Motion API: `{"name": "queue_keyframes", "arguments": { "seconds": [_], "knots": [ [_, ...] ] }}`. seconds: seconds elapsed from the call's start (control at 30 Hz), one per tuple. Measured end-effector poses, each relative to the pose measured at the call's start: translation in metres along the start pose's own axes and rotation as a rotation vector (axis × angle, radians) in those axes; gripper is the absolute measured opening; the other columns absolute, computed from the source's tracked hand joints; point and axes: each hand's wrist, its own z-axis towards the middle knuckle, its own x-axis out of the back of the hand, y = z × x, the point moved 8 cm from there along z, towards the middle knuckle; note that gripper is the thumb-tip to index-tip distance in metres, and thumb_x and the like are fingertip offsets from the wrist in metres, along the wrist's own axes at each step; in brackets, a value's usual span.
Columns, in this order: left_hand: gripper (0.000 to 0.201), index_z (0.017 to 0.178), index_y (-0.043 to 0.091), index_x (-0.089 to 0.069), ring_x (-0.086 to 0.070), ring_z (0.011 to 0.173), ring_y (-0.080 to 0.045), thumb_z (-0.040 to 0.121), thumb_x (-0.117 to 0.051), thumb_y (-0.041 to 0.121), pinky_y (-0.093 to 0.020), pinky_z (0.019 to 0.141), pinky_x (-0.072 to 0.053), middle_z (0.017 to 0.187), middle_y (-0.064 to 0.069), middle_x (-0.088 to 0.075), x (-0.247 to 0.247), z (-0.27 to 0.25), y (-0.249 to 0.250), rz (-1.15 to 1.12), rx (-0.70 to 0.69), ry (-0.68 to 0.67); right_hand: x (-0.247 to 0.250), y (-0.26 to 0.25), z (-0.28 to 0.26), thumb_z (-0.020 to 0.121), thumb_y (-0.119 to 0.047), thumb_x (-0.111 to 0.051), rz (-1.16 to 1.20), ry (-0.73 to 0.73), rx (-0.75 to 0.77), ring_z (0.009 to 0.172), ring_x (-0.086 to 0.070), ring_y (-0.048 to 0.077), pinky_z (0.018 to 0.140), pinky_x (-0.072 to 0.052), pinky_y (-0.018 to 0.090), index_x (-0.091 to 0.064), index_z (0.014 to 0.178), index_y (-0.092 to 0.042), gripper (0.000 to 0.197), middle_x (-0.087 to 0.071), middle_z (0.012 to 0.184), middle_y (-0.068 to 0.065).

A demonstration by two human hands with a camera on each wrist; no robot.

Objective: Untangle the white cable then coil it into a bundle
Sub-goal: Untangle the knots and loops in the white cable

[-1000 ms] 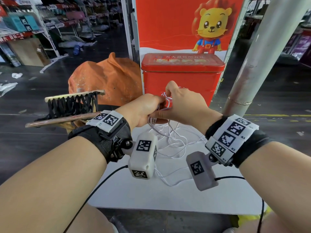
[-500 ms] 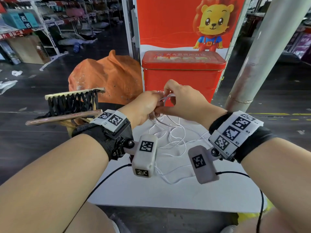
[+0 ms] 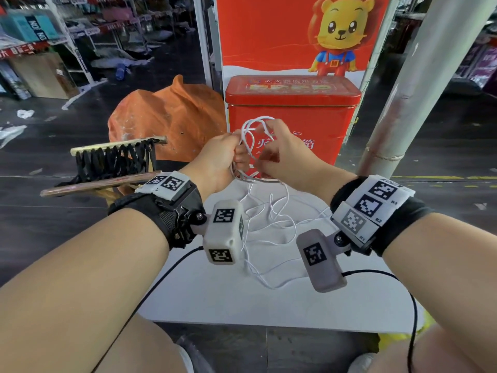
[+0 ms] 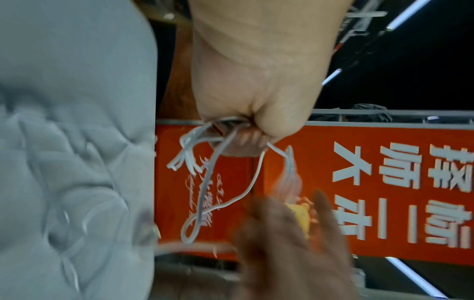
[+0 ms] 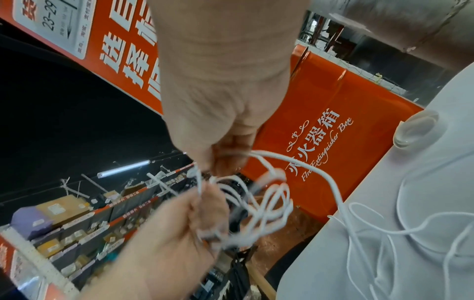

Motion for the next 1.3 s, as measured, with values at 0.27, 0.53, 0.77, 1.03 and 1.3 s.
{"name": "queue_keyframes", "arguments": {
  "seconds": [0.27,0.53,0.77,1.03,1.3],
  "knots": [
    [0.03,0.074,0.018,-0.04,-0.022,0.035,-0.003,0.103,-0.034,0.019,-0.015,0.035,-0.015,0.049,0.008,-0.029,0.039,-0.001,-0.012,0.314,0.102,0.075,0.072,0.052,-0.004,0.096,-0.003,-0.035,-0.137,0.456,-0.229,0.063,-0.047,0.007,0.048,-0.032,0.006,-0.064,0.112,-0.011,0.034,-0.065,0.109,0.008],
    [0.027,0.078,0.014,-0.043,-0.023,0.035,-0.003,0.103,-0.036,0.022,-0.013,0.032,-0.016,0.047,0.007,-0.031,0.049,0.0,-0.012,0.325,0.183,0.049,0.066,0.117,-0.023,0.091,0.0,-0.044,-0.293,0.107,-0.633,0.106,-0.058,0.029,0.084,-0.045,0.03,-0.068,0.106,-0.008,0.029,-0.064,0.116,0.014],
    [0.024,0.081,0.015,-0.041,-0.022,0.034,-0.003,0.103,-0.037,0.022,-0.014,0.032,-0.016,0.054,0.004,-0.026,0.02,-0.003,-0.016,0.359,0.145,-0.019,0.024,0.032,0.0,0.088,-0.055,-0.046,-0.256,0.081,-0.087,0.085,-0.051,0.014,0.07,-0.037,0.024,-0.056,0.087,-0.021,0.035,-0.055,0.092,-0.002],
    [0.028,0.077,0.016,-0.045,-0.02,0.035,-0.003,0.103,-0.038,0.027,-0.014,0.032,-0.014,0.044,0.008,-0.028,0.002,-0.013,-0.015,0.346,0.165,-0.108,-0.004,0.008,-0.003,0.098,-0.021,-0.048,-0.195,-0.054,0.012,0.058,-0.049,0.012,0.058,-0.036,0.026,-0.062,0.084,-0.011,0.022,-0.057,0.066,-0.002],
    [0.057,0.063,0.019,-0.037,-0.011,0.041,-0.007,0.09,-0.031,0.069,-0.015,0.038,-0.007,0.049,0.007,-0.02,-0.023,-0.034,-0.02,0.65,0.29,-0.305,0.017,0.007,-0.002,0.091,-0.028,-0.061,-0.219,0.034,0.001,0.08,-0.056,0.006,0.068,-0.039,0.017,-0.062,0.109,-0.017,0.022,-0.062,0.093,-0.003]
  ]
}}
